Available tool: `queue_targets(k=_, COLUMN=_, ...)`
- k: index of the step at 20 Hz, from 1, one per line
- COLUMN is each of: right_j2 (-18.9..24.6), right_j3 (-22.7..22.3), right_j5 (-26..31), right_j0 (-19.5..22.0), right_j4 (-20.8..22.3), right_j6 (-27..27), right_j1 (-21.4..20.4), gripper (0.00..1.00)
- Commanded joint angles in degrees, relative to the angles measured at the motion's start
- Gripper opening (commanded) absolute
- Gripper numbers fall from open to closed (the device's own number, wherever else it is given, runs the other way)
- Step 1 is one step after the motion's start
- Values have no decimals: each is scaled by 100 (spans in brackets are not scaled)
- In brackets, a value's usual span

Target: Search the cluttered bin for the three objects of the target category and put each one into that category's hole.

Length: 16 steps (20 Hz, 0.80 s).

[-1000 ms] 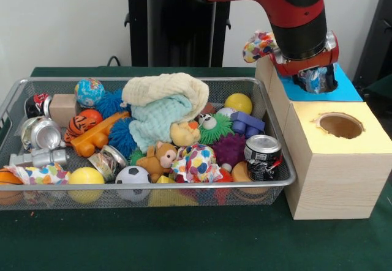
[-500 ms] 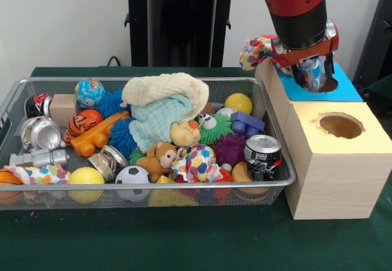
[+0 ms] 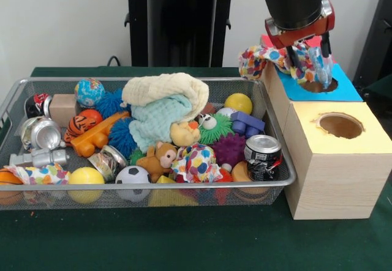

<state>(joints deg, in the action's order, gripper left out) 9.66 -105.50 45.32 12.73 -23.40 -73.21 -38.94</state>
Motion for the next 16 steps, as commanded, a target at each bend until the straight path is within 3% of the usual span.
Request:
queue_targets(k=1, right_j2=91, right_j3=233, right_j5=364, right_j0=191, right_j4=217, right_j6=-839, right_j1=98, gripper=100)
queue_targets(k=12, right_j2=26, right_j3=463, right_j5=340, right_j0=144, right_j4=453, right_j6=-770, right_j1=295, gripper=100)
queue_targets(k=16, right_j2=-80, right_j3=640, right_j5=570, right_j0=95, right_j4=764, right_j6=-747, right_j1=360, gripper=100)
